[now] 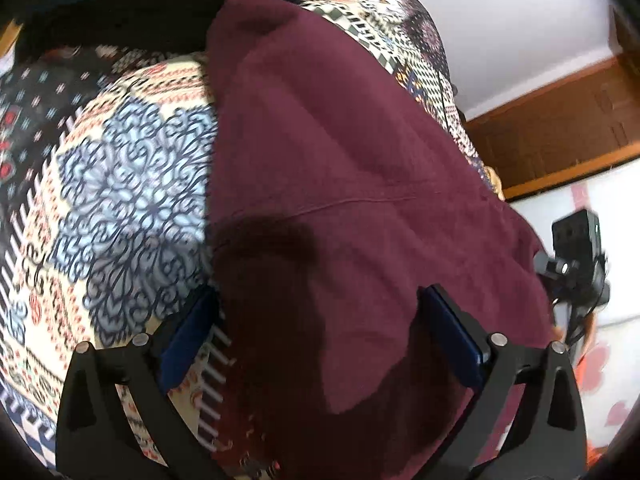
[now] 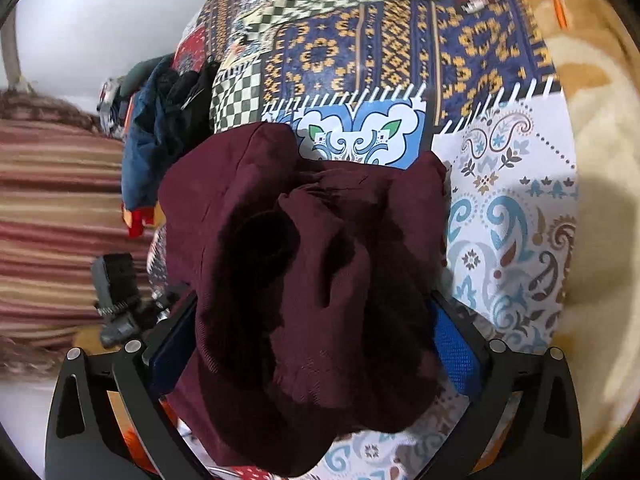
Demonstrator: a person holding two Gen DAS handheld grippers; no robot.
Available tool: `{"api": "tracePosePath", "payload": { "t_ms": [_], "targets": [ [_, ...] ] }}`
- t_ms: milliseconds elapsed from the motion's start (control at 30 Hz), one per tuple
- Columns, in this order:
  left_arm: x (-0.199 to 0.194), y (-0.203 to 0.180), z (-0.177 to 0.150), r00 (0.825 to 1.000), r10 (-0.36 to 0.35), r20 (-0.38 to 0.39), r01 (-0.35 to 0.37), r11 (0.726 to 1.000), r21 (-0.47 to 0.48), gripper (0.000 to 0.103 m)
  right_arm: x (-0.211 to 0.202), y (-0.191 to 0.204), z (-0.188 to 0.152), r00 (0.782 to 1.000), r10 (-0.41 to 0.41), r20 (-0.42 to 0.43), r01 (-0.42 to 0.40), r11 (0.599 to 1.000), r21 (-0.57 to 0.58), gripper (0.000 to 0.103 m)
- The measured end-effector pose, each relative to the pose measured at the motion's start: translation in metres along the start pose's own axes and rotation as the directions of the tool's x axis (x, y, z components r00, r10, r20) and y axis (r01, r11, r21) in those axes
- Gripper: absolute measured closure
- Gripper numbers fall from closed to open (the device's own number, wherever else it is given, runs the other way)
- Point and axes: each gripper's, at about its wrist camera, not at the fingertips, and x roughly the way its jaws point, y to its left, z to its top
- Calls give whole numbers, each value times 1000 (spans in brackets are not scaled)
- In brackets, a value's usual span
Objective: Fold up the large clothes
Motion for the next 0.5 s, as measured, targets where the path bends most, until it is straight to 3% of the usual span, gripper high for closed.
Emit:
{"api": "tracePosePath", "payload": {
  "t_ms": [167,300,433,500],
  "targets": [
    [6,-8,5,1000,2,-8,-2,1000,24,1,-4,1,-5,1000,5,22,-5,1000,-5,2],
    [12,-9,1,994,-95,-53,95,995,1,4,-14,1,-13,999,2,42,-3,1000,7,21],
    [1,-12,-7,994,-105,-31,105,994,-2,23,-22,9,-21,998,0,61,0,1000,4,48],
    [-9,-15,-8,995,-100,-13,100,995,-1,34,-25,18,-27,998,-8,65,8,1000,-7,55]
  ]
}}
